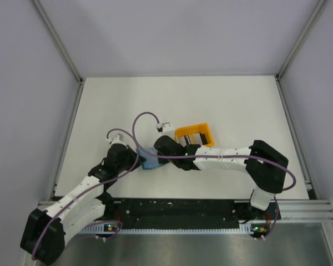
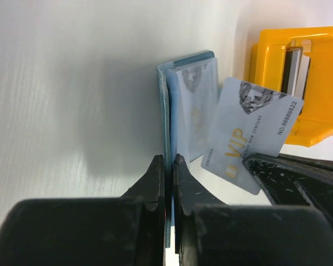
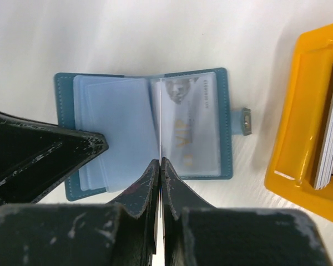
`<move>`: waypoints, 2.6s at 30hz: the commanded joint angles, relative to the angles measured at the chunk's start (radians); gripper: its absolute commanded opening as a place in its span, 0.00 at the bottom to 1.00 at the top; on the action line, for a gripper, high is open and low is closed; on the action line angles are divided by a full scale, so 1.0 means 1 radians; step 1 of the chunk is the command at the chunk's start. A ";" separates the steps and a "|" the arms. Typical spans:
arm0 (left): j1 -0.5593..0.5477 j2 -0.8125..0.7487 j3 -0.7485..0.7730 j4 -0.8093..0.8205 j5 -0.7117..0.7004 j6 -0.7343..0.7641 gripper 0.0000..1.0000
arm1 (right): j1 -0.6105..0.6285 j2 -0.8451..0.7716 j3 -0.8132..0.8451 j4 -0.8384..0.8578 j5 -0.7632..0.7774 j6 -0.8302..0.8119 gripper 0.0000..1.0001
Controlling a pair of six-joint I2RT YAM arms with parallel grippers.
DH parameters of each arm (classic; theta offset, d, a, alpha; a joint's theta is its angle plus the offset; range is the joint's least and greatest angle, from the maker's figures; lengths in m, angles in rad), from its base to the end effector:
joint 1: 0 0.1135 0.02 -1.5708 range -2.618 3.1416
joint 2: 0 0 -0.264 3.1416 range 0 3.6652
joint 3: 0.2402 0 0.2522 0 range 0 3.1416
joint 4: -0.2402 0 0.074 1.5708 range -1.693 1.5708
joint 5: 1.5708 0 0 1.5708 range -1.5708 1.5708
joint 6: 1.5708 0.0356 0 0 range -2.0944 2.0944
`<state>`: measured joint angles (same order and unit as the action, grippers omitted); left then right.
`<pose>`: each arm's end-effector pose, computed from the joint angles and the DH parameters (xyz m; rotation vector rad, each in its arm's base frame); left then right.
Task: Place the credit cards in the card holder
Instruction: Insert the credit card into the card holder.
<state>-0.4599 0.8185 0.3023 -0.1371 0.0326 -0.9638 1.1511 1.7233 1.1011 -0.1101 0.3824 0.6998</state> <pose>0.1512 -0.0762 0.1709 -0.5674 2.2802 -0.7871 0.1644 0.3359 0.2089 -0.3199 2.2771 0.5489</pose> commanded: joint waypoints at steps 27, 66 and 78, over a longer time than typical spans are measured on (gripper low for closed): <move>0.024 0.106 -0.016 0.004 -0.155 0.100 0.15 | -0.278 0.079 -0.066 0.216 -0.697 0.015 0.00; 0.041 0.395 0.100 0.074 -0.063 0.246 0.00 | -0.372 0.148 0.012 0.167 -0.735 0.004 0.00; 0.041 0.375 0.084 0.088 -0.066 0.223 0.22 | -0.373 0.182 -0.003 0.210 -0.803 0.027 0.00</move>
<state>-0.4202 1.1896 0.3977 -0.0032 -0.0341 -0.7498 0.7822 1.8931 1.0828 0.0463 -0.3885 0.7193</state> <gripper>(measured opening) 0.167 0.006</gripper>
